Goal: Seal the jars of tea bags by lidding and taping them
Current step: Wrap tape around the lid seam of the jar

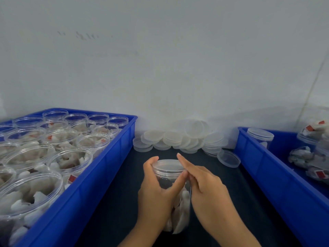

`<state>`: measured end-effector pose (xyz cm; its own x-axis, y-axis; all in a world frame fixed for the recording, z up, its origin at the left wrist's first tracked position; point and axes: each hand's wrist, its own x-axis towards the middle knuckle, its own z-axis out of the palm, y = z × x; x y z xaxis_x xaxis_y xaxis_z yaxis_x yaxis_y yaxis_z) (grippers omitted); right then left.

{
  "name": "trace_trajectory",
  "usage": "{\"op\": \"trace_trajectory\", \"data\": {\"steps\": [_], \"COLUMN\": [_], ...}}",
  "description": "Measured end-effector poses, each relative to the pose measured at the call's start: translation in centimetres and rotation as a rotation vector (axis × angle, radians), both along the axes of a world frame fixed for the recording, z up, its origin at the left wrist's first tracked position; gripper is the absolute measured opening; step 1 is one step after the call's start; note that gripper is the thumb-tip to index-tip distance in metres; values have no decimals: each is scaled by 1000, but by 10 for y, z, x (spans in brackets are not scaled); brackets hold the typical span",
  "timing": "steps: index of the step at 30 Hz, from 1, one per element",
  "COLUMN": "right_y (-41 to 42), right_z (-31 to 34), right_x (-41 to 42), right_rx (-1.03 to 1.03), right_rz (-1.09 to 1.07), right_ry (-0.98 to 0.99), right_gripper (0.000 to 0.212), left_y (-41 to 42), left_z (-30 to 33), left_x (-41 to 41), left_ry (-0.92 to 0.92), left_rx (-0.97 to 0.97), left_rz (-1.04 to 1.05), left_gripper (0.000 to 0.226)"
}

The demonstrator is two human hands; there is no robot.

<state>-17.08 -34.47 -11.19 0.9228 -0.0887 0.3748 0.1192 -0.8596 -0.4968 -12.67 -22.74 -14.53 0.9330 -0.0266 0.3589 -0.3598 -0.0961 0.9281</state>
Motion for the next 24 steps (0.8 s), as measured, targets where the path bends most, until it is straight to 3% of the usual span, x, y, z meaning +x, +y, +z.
{"op": "trace_trajectory", "data": {"steps": [5, 10, 14, 24], "right_y": [-9, -22, -27, -25], "right_z": [-4, 5, 12, 5], "right_x": [-6, -9, -16, -4], "right_rx": [25, 97, -72, -215], "right_rz": [-20, -79, 71, 43], "right_ry": [-11, 220, 151, 30], "right_gripper": [63, 66, 53, 46], "left_y": [9, 22, 31, 39], "left_z": [-2, 0, 1, 3], "left_x": [9, 20, 25, 37], "left_ry": [58, 42, 57, 87], "left_rx": [-55, -58, -82, -95], "left_rz": [-44, -90, -231, -432], "left_gripper": [90, 81, 80, 75]}}
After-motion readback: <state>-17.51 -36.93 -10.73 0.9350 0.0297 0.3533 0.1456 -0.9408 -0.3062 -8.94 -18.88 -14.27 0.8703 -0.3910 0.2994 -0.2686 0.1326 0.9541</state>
